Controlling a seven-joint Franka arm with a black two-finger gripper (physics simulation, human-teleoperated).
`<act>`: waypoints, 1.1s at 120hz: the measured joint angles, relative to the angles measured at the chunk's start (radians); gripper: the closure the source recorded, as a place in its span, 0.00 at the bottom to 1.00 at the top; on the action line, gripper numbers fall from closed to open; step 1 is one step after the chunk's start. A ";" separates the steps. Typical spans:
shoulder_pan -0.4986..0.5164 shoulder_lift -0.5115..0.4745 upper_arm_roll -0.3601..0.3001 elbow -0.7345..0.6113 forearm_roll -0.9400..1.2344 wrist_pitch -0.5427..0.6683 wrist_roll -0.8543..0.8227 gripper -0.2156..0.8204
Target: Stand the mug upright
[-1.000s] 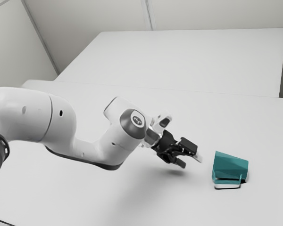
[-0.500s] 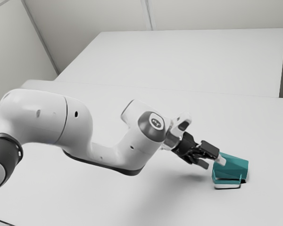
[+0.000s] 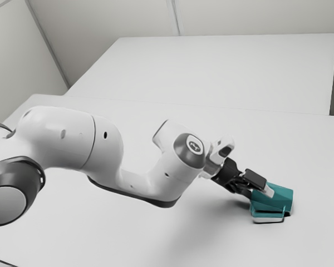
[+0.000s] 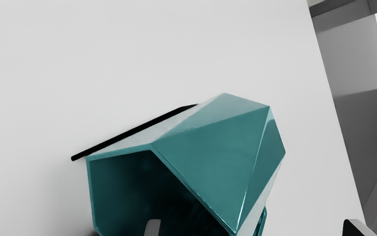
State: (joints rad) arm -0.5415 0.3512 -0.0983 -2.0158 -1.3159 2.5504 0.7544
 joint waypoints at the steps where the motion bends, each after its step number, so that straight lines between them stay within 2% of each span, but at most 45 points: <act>1: 0.000 0.001 0.000 0.001 0.000 0.000 0.001 0.21; 97: -0.010 0.084 -0.001 0.066 -0.102 -0.006 0.121 0.21; 109: -0.013 0.089 -0.001 0.069 -0.107 -0.006 0.135 0.25; 132: -0.013 0.094 0.004 0.072 -0.121 -0.011 0.156 0.38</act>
State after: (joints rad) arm -0.5540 0.4451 -0.0945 -1.9440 -1.4372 2.5390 0.9108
